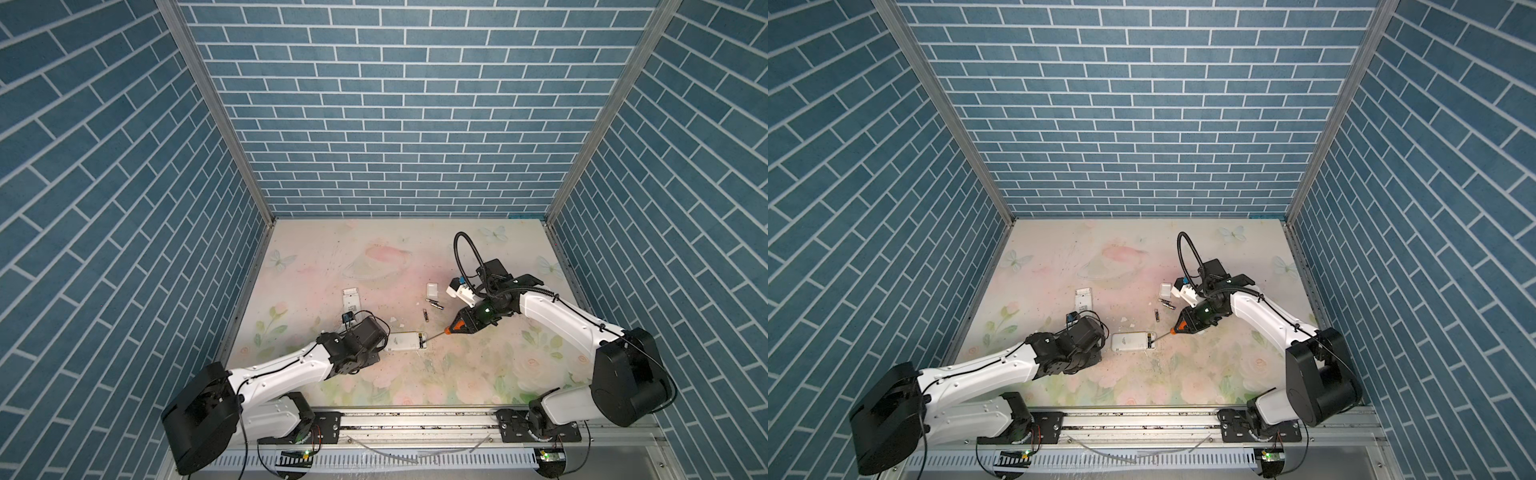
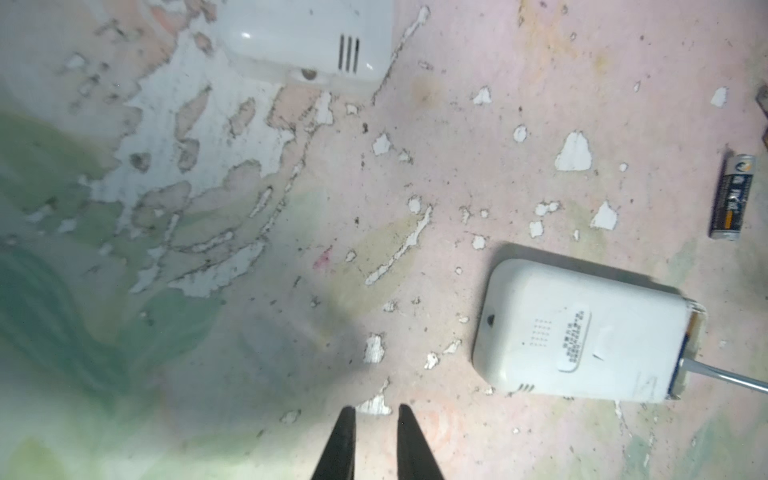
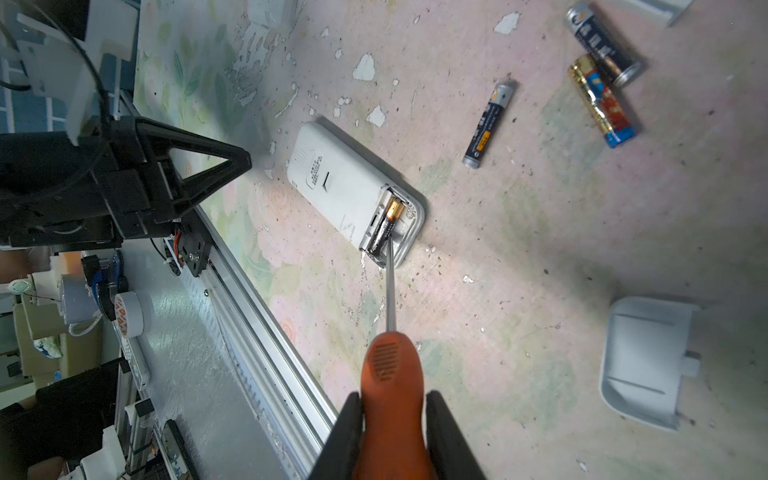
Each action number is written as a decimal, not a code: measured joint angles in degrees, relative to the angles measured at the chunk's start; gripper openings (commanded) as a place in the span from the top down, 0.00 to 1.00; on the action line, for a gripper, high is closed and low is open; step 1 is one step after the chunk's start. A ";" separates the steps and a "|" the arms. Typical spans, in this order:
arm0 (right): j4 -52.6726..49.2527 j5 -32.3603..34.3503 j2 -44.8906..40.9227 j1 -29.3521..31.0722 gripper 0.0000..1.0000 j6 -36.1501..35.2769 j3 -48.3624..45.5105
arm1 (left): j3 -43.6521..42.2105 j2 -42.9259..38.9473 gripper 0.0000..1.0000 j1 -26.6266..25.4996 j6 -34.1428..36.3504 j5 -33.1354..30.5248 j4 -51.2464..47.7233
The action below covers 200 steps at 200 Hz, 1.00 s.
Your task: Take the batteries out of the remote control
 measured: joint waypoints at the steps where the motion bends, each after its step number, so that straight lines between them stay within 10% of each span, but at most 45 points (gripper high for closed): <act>1: 0.00 0.00 0.00 0.00 1.00 0.00 0.00 | 0.00 -0.09 0.66 0.00 -0.07 0.00 0.00; 64: -0.02 0.04 0.20 0.00 1.00 0.02 0.00 | 9.33 4.24 0.28 0.02 11.06 2.10 2.21; 100: 0.00 0.00 0.35 0.00 1.00 0.04 0.00 | 13.70 8.76 0.51 0.37 18.05 4.68 3.78; 200: 0.20 -0.44 0.46 -0.11 1.00 0.22 0.00 | 12.61 18.53 0.71 0.37 19.71 9.97 7.19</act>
